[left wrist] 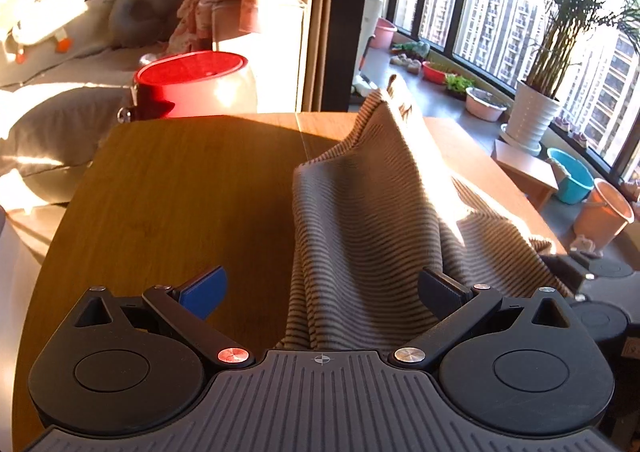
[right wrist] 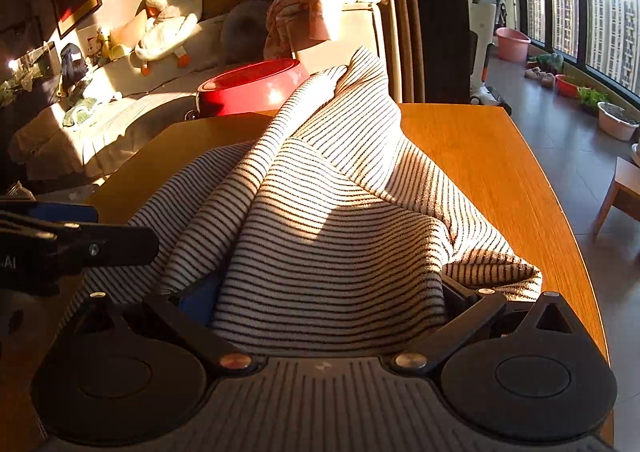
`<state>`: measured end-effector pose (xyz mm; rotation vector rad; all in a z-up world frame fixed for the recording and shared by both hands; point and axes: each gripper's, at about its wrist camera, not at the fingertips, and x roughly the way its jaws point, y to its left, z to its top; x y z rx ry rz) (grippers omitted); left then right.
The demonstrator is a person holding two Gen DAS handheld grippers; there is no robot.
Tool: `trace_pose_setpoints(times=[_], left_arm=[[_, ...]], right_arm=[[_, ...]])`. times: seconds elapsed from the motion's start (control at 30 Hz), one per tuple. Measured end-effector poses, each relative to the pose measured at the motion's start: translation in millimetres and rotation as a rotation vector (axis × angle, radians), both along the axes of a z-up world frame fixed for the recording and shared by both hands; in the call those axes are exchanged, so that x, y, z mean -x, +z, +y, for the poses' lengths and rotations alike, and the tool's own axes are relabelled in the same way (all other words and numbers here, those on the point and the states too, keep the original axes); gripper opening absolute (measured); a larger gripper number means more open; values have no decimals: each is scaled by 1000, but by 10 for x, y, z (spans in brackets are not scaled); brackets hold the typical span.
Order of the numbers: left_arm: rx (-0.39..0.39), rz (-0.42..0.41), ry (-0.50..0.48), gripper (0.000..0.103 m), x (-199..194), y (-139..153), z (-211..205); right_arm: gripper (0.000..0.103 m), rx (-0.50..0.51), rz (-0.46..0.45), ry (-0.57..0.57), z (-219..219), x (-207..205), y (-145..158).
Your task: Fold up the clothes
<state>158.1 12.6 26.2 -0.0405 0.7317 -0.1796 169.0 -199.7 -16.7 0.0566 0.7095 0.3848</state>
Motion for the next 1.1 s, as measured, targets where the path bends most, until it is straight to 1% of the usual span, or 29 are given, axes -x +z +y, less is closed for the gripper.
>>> trace_pose_setpoints(times=[0.07,0.13,0.23,0.33,0.37,0.47,0.53,0.6,0.67,0.7,0.8,0.83,0.87,0.9,0.97,1.0,1.03,1.1], left_arm=[[22,-32,-1,103,102,37,72],[26,-23,-42,103,215,25,38],[31,-11,-104,103,387,6,-14],[4,-10,-147,103,585,-65,-108],[-3,-5,-148,103,620,-93,-120],[-10,35,-127,103,655,-180,-101],[-12,54,-113,103,646,-215,-46],[-18,66,-126,103,654,-228,-8],[-32,79,-153,103,662,-237,15],[-41,80,-164,103,674,-240,20],[-40,89,-152,103,660,-253,62],[-36,93,-146,103,651,-255,76],[-29,95,-141,103,645,-254,82],[-26,96,-139,103,645,-251,83],[-12,95,-136,103,643,-245,99],[-3,93,-135,103,642,-242,114],[8,92,-134,103,641,-238,129],[60,87,-123,103,639,-211,206]], right_arm=[[103,18,-5,87,72,243,10],[103,36,-11,175,144,485,20],[103,12,-11,272,174,919,37],[103,58,-23,268,240,1253,39],[103,73,-20,251,256,1306,45],[103,98,9,213,287,1370,72],[103,107,31,212,315,1381,100],[103,114,51,216,315,1416,118],[103,104,60,233,266,1505,125],[103,83,51,222,225,1526,170],[102,23,24,190,101,1586,305],[101,32,7,188,112,1563,329],[92,40,-9,185,122,1541,354],[78,49,-26,183,133,1519,378],[63,66,-59,179,154,1474,426],[62,75,-75,177,165,1451,450],[62,84,-64,203,217,1438,426],[62,110,-64,226,357,1416,335]])
